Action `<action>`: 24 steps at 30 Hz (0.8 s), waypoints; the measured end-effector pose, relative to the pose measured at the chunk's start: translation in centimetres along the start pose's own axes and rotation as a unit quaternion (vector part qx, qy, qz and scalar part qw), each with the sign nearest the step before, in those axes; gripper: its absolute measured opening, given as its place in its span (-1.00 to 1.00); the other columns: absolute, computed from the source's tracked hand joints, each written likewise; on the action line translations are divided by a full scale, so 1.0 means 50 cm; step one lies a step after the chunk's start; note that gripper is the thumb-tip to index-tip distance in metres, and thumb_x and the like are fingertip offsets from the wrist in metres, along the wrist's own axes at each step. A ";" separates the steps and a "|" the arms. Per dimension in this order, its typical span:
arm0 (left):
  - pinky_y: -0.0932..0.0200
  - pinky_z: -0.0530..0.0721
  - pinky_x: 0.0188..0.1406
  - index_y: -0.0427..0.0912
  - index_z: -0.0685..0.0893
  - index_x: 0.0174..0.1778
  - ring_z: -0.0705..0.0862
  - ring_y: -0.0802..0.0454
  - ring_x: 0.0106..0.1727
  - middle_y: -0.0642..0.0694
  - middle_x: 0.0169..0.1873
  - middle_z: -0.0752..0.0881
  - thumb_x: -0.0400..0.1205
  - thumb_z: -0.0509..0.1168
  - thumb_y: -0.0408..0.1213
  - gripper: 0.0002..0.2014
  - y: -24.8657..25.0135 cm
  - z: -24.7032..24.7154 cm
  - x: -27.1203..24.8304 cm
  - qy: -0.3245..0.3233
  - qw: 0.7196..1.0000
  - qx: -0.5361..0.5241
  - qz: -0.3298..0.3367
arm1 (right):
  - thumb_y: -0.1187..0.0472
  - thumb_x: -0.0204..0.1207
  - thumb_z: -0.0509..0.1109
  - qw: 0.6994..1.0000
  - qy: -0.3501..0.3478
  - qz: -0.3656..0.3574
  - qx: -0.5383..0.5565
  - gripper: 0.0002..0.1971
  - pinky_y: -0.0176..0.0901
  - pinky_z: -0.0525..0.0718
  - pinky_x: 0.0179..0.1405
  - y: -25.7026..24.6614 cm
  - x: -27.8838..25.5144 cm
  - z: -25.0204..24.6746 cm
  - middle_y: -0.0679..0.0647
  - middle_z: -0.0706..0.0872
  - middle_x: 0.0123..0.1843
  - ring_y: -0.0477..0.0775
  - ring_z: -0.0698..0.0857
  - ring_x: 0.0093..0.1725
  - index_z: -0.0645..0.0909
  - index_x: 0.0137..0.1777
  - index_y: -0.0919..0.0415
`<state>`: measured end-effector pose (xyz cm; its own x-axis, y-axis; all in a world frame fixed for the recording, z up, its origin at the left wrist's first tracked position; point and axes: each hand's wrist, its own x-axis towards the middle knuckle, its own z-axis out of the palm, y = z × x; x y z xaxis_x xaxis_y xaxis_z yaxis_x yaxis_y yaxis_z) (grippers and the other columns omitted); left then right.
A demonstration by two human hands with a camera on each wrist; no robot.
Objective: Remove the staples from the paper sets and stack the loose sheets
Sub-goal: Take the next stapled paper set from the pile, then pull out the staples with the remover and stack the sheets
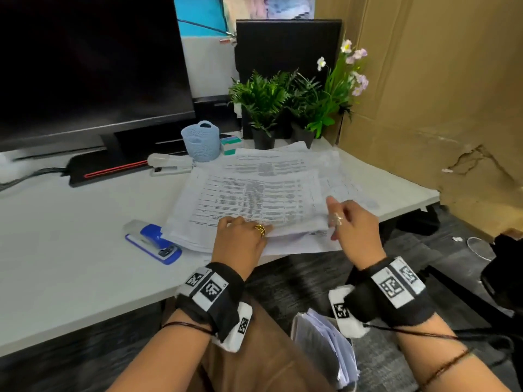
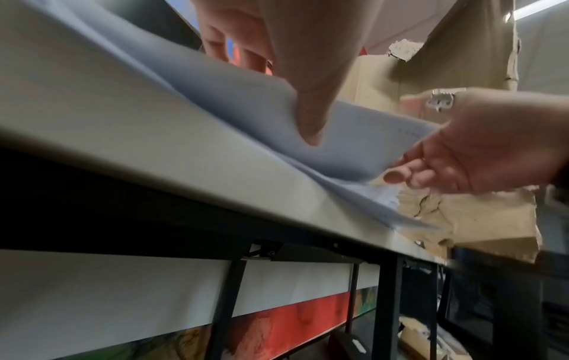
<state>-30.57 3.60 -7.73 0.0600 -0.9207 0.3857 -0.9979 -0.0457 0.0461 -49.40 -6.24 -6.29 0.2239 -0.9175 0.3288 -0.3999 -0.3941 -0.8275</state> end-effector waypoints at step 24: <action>0.03 -0.12 0.56 0.24 0.09 0.59 -0.15 0.08 0.58 0.05 0.62 -0.02 0.36 0.51 0.09 -0.05 -0.143 -0.265 -0.070 0.104 0.989 0.020 -0.105 | 0.49 0.49 0.38 0.903 -0.331 -0.159 0.221 -0.73 -0.29 0.67 -0.04 -0.285 0.062 0.134 -0.02 0.76 -0.05 -0.15 0.72 -0.07 0.64 0.02 0.11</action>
<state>-23.32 12.27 2.78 0.2663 -0.7896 0.5528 -0.9626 -0.2474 0.1104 -37.05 -3.13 3.48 0.8065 -0.4698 0.3589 0.1401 -0.4379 -0.8880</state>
